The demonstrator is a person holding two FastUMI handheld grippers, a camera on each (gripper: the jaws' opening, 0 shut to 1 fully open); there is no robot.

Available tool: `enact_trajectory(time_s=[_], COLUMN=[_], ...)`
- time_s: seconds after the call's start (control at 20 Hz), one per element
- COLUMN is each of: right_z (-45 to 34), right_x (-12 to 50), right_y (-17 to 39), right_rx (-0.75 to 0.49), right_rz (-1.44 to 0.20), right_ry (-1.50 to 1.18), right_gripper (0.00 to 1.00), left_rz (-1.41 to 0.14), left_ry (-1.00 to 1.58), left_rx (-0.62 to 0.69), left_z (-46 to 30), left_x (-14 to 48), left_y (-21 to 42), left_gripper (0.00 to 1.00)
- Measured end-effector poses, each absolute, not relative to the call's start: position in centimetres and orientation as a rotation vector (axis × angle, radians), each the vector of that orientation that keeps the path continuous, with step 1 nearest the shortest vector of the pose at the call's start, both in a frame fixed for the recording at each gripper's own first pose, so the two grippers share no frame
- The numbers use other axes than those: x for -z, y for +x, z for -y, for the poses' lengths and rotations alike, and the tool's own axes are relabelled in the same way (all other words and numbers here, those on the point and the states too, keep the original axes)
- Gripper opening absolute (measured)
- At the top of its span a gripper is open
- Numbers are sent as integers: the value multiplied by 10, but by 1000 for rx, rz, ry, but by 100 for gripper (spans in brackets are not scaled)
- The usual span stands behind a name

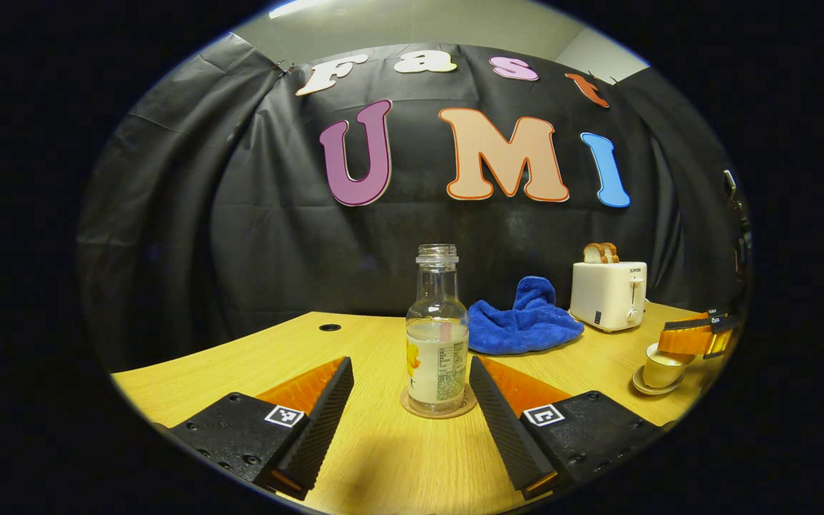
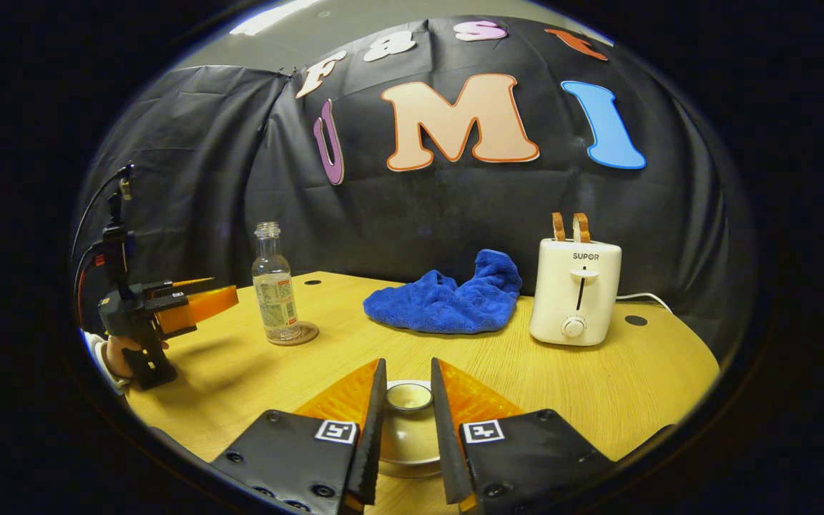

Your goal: Open the teacup lid with one hand, grasp the water bottle and pour water into the teacup with the other hand; after pouring, place the water bottle on the coaster and then close the teacup lid.

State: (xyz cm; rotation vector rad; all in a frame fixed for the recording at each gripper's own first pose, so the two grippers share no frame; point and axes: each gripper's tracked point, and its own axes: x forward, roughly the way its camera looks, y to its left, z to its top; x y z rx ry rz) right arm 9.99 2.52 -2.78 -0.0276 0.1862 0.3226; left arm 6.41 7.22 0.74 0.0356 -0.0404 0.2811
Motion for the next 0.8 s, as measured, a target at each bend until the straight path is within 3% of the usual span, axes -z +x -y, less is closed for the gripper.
enact_trajectory(time_s=[0.1, 0.2, 0.3, 0.35, 0.4, 0.45, 0.6, 0.8], right_z=[-24, -22, -20, -17, -14, -10, -2, 26], right_x=[27, 22, 15, 8, 3, -3, 1, -3], right_y=[98, 95, 91, 88, 86, 84, 77, 63], right_rx=[-317, -313, -308, -298, -288, -270, -220, -98], right_rz=[-181, -159, -113, -74, -42, -5, -10, -4], right_ry=[-27, -23, -10, 0, 8, 14, 6, 4], right_gripper=[40, 58, 84, 78, 78, 84, 79, 84], left_rz=[40, 40, 40, 40, 40, 40, 41, 41], left_ry=[35, 36, 36, 36, 36, 36, 35, 35], left_rx=[-281, -281, -281, -281, -281, -281, -281, -281], left_z=[-72, -72, -73, -72, -73, -73, -72, -72], left_x=[-8, -8, -7, -8, -7, -8, -7, -7], left_y=[64, 64, 64, 65, 64, 63, 65, 64], left_gripper=[95, 95, 95, 95, 95, 95, 95, 95])
